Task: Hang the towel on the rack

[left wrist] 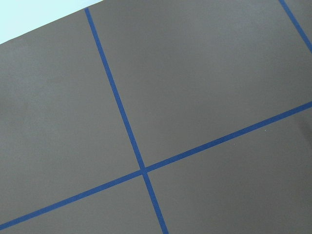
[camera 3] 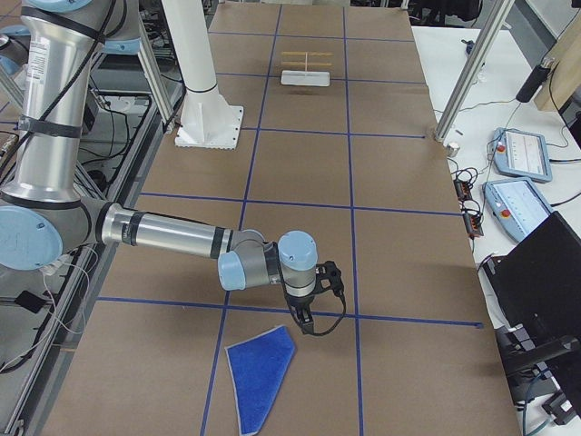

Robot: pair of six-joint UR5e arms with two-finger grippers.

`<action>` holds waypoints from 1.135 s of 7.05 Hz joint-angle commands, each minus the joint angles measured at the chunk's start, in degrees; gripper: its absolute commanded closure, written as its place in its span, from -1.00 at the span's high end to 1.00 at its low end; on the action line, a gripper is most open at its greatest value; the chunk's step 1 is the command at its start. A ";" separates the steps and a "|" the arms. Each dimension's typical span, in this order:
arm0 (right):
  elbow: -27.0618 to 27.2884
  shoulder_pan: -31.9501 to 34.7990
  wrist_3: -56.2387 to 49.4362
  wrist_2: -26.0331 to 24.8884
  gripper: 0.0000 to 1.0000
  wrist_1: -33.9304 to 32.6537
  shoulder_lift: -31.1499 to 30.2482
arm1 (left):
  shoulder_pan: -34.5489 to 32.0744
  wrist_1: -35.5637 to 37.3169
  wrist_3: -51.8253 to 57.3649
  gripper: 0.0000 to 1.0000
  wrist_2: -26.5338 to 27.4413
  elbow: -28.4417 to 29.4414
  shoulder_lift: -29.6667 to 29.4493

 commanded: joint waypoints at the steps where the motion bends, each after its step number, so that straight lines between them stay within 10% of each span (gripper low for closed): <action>1: -4.02 -0.85 0.24 0.00 1.00 5.11 -0.78 | 0.00 -0.95 -0.12 0.98 0.00 -0.02 -0.01; 8: -4.99 -5.33 0.50 0.09 0.93 5.29 -2.45 | 0.00 -1.93 -0.12 0.98 0.00 0.06 -0.01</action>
